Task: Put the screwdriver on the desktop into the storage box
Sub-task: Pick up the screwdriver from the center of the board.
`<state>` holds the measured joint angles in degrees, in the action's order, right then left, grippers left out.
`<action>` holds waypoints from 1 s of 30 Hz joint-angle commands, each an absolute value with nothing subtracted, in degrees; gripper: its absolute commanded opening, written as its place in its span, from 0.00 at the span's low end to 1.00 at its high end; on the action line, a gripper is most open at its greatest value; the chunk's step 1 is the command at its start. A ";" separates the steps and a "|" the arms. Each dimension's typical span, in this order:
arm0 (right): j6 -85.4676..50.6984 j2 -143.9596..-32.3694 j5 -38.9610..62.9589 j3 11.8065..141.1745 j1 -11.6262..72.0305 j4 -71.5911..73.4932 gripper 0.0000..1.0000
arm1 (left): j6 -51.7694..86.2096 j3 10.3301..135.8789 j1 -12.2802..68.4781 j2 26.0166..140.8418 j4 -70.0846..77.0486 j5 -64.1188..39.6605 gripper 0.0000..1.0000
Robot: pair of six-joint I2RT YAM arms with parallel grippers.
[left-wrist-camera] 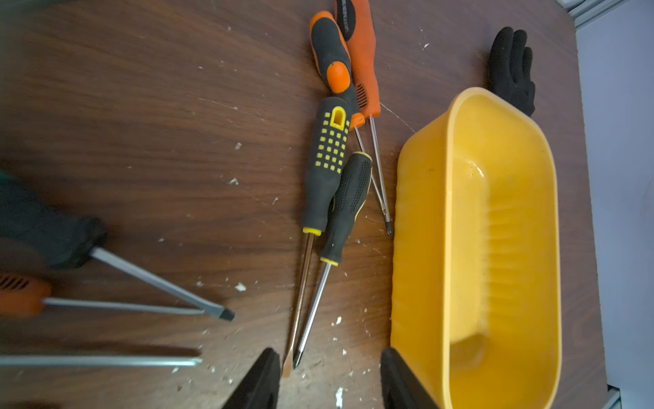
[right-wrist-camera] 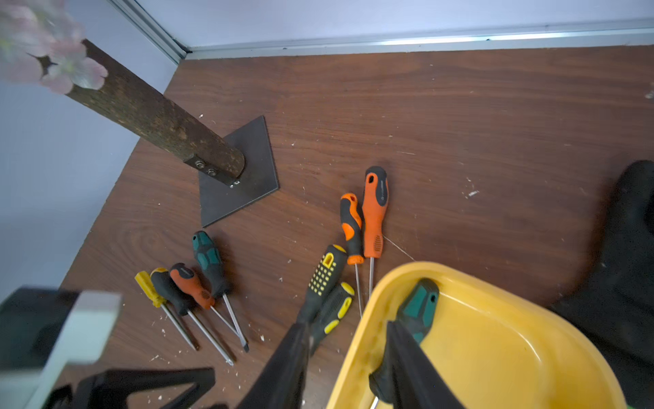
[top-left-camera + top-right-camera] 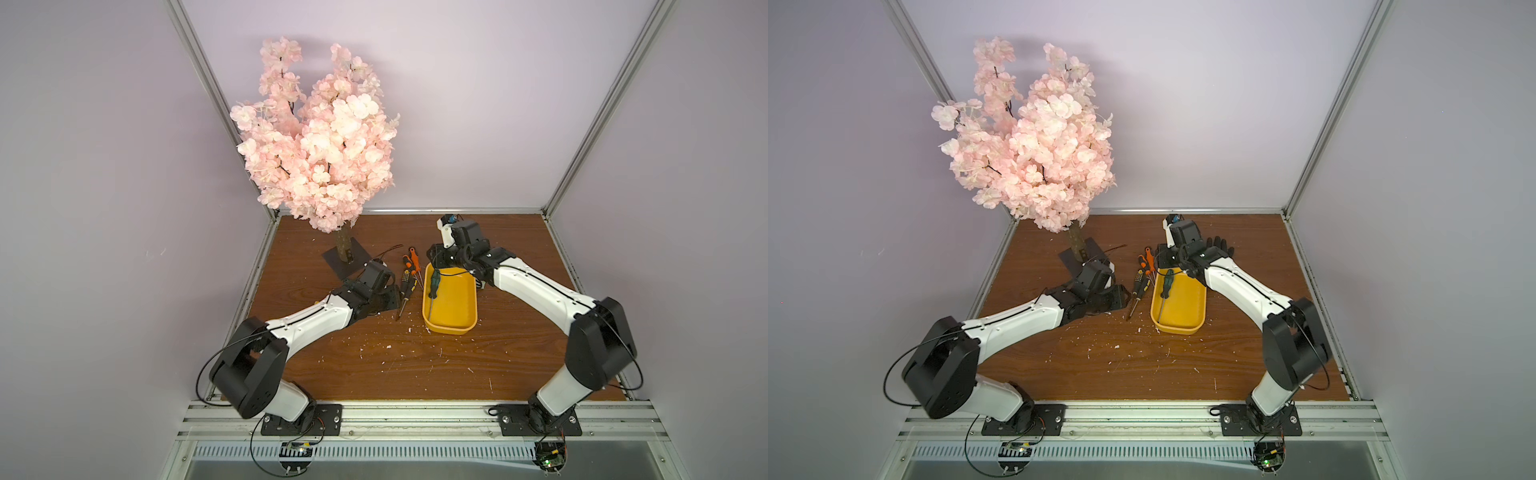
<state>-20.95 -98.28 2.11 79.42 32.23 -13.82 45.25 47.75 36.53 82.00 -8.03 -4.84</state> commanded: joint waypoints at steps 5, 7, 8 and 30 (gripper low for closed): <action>-17.01 -117.01 2.35 103.29 32.02 -27.67 0.39 | 45.40 41.80 37.18 69.64 -13.59 0.49 0.53; -16.20 -121.81 2.06 109.83 32.07 -31.58 0.39 | 45.49 40.91 37.18 67.43 -15.11 1.25 0.53; -15.75 -124.30 1.52 113.39 31.94 -33.98 0.39 | 45.46 40.55 37.18 66.48 -15.87 1.72 0.53; -14.80 -145.03 0.04 138.46 31.41 -49.48 0.41 | 43.72 38.50 37.01 60.73 -20.19 5.62 0.53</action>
<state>-15.38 -144.92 1.21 135.74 31.68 -47.88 44.58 38.89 36.64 61.25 -19.11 4.60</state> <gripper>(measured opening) 0.409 0.535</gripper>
